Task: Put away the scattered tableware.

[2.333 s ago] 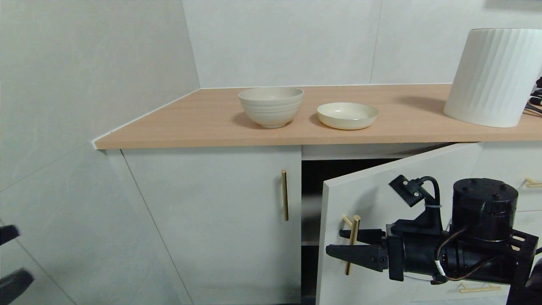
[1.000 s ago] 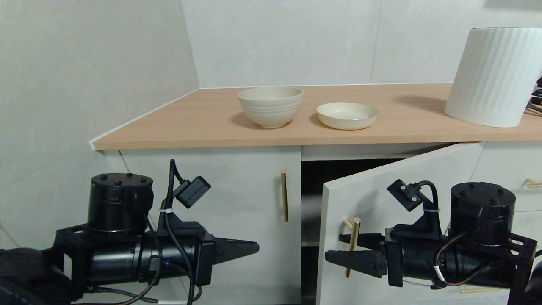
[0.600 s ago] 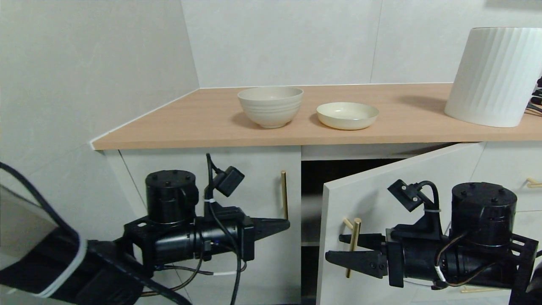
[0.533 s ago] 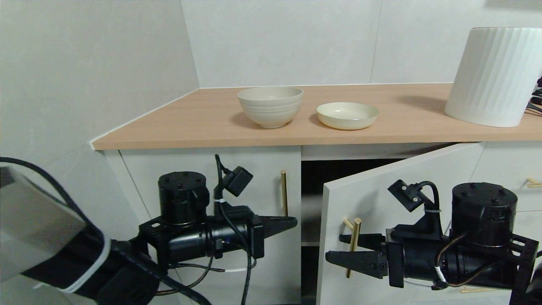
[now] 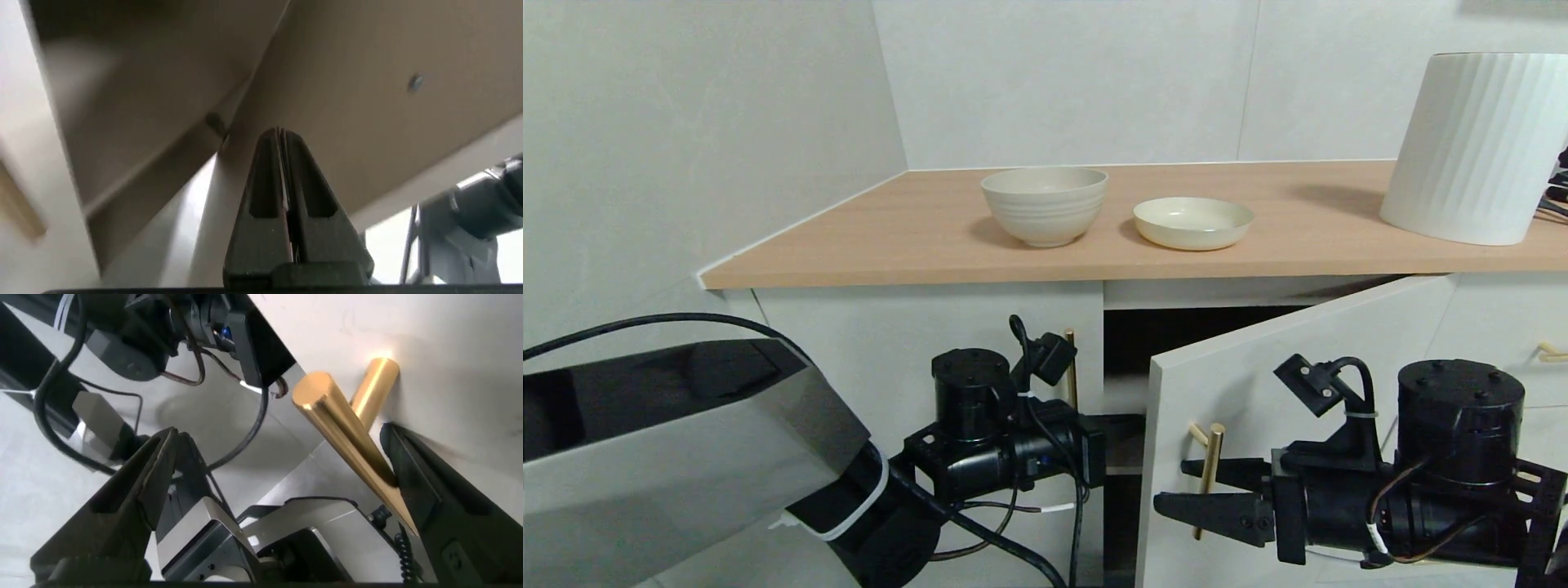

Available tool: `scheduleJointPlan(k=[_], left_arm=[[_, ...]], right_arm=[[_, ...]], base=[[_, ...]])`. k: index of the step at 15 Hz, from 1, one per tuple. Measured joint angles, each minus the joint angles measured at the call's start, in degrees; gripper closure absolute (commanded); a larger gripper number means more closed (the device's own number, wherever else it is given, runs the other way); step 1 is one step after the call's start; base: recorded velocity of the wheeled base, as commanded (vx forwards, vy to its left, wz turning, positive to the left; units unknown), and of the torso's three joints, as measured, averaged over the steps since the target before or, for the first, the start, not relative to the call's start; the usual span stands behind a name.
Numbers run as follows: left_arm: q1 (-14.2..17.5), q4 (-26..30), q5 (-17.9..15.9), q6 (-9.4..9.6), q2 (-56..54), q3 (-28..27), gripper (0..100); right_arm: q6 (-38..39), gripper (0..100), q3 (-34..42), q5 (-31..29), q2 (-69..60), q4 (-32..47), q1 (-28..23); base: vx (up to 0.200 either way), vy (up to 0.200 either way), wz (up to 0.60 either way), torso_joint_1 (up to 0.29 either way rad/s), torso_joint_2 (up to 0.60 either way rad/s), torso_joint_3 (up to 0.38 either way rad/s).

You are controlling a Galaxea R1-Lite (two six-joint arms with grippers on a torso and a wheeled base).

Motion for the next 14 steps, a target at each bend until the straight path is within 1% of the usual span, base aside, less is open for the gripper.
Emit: scheduleJointPlan(k=[1, 3, 4, 6, 7, 11, 14], left_arm=[[-0.28, -2.63, 0.44, -0.93, 0.99, -0.33, 100], [-1.55, -4.73, 0.57, -3.46, 2.71, -0.71, 100], [-1.93, -4.92, 0.55, -3.85, 3.28, -1.05, 100], [-2.91, -4.24, 0.39, -3.94, 3.97, -2.15, 100], [-3.25, -3.96, 0.30, -3.94, 4.08, -2.50, 100], [-4.24, -3.91, 0.30, -3.96, 4.02, -3.69, 100], [-5.32, -1.45, 0.27, -3.99, 3.23, -3.77, 100]], right_arm=[[-0.04, 0, 0.27, -1.23, -0.27, 0.12, -0.11], [-1.37, 0, 1.07, -2.82, -1.06, 0.09, -0.95], [-2.74, 0, 1.65, -3.67, -1.48, 0.04, -1.60], [-4.60, 0, 3.88, -7.19, -2.39, 0.06, -3.16], [-4.74, 0, 5.18, -7.69, -3.19, 0.06, -3.68], [-4.90, 0, 12.59, -7.85, -8.68, 0.96, -4.18], [-4.96, 0, 16.48, -7.79, -11.98, 1.02, -4.01]], base=[[0.000, 0.000, 0.00, 0.000, 0.00, 0.000], [0.000, 0.000, 0.00, 0.000, 0.00, 0.000], [0.000, 0.000, 0.00, 0.000, 0.00, 0.000], [0.000, 0.000, 0.00, 0.000, 0.00, 0.000], [0.000, 0.000, 0.00, 0.000, 0.00, 0.000], [0.000, 0.000, 0.00, 0.000, 0.00, 0.000], [0.000, 0.000, 0.00, 0.000, 0.00, 0.000]])
